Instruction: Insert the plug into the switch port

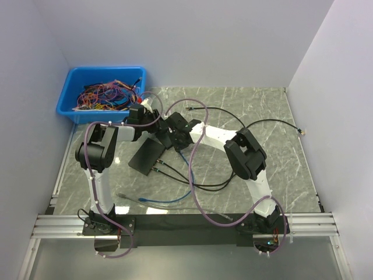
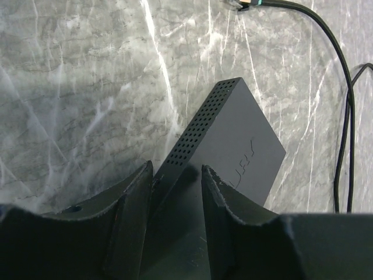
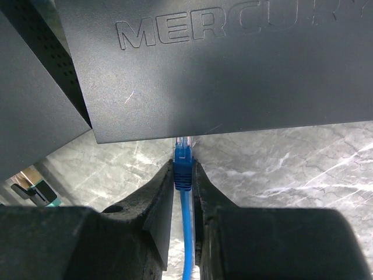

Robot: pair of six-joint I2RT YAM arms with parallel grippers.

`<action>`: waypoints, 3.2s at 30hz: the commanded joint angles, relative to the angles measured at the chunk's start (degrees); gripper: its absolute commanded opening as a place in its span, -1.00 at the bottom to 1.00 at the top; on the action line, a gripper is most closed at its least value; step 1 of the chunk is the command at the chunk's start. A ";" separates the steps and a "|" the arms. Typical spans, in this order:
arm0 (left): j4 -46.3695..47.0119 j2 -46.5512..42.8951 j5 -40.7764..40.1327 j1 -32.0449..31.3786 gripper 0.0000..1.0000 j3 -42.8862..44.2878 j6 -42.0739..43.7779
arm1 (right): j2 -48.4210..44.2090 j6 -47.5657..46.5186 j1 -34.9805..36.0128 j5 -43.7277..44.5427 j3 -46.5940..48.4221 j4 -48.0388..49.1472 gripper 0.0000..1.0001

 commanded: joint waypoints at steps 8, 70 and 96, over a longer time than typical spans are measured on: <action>-5.81 0.58 -0.39 -1.62 -0.12 0.23 0.78 | 0.00 1.31 -0.35 1.49 5.85 -1.77 -1.00; -1.94 -2.23 16.22 -17.62 -0.17 -9.35 11.15 | -15.20 -24.97 -6.24 -10.36 -16.82 38.31 -1.00; -1.06 0.67 18.08 -19.55 -0.16 -10.84 8.60 | -9.48 -24.71 -4.30 -12.23 -9.52 38.31 -1.00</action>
